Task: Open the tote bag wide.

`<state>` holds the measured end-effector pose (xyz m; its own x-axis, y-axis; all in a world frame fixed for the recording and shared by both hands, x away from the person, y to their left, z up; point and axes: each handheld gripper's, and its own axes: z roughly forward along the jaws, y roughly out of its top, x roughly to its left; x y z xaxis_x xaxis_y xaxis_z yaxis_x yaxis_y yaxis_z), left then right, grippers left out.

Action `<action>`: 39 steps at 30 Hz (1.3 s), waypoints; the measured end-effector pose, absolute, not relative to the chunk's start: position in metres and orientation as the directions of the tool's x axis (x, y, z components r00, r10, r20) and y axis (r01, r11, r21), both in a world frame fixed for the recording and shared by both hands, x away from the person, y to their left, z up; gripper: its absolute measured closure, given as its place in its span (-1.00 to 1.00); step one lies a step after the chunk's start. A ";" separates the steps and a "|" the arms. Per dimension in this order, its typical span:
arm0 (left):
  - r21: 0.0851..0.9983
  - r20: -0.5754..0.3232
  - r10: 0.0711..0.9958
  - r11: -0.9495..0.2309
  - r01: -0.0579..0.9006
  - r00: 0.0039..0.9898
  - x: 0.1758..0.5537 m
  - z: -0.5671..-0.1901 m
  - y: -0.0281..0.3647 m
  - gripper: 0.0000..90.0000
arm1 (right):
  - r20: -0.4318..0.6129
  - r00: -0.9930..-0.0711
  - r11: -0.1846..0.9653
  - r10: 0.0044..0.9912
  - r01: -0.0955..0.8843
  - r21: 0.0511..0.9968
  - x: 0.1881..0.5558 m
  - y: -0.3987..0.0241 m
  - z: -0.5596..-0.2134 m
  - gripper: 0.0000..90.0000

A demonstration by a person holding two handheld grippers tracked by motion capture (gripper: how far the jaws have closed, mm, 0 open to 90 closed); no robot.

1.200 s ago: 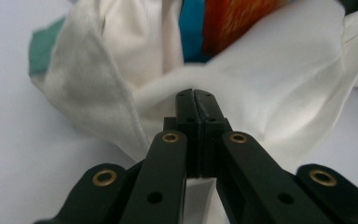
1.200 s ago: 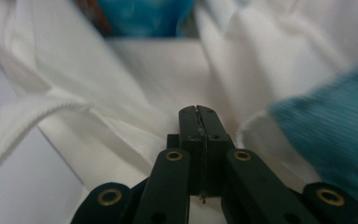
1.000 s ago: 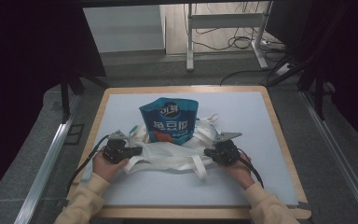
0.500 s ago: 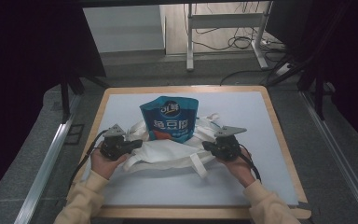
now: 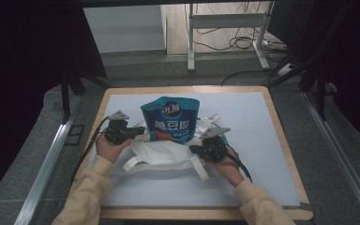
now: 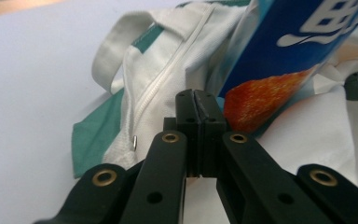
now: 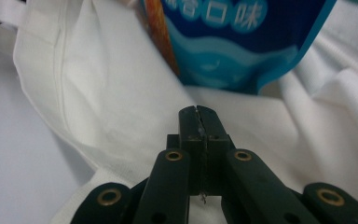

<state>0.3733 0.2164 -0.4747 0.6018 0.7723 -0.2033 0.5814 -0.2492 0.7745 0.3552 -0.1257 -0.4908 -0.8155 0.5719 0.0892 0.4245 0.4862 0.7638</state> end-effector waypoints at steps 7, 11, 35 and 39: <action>0.751 -0.199 0.786 -0.262 0.607 0.585 0.386 -0.483 0.213 1.00 | 0.096 -0.826 0.505 0.556 0.428 0.750 0.353 -0.126 -0.498 0.98; 0.739 -0.199 0.797 -0.260 0.622 0.570 0.395 -0.487 0.211 1.00 | 0.083 -0.834 0.527 0.545 0.419 0.739 0.351 -0.124 -0.502 0.98; 0.702 -0.209 0.817 -0.257 0.664 0.537 0.411 -0.489 0.208 1.00 | 0.063 -0.858 0.587 0.510 0.401 0.703 0.336 -0.128 -0.521 0.99; 0.743 -0.211 0.808 -0.233 0.628 0.549 0.390 -0.475 0.215 1.00 | 0.056 -0.850 0.551 0.523 0.388 0.739 0.337 -0.134 -0.506 0.98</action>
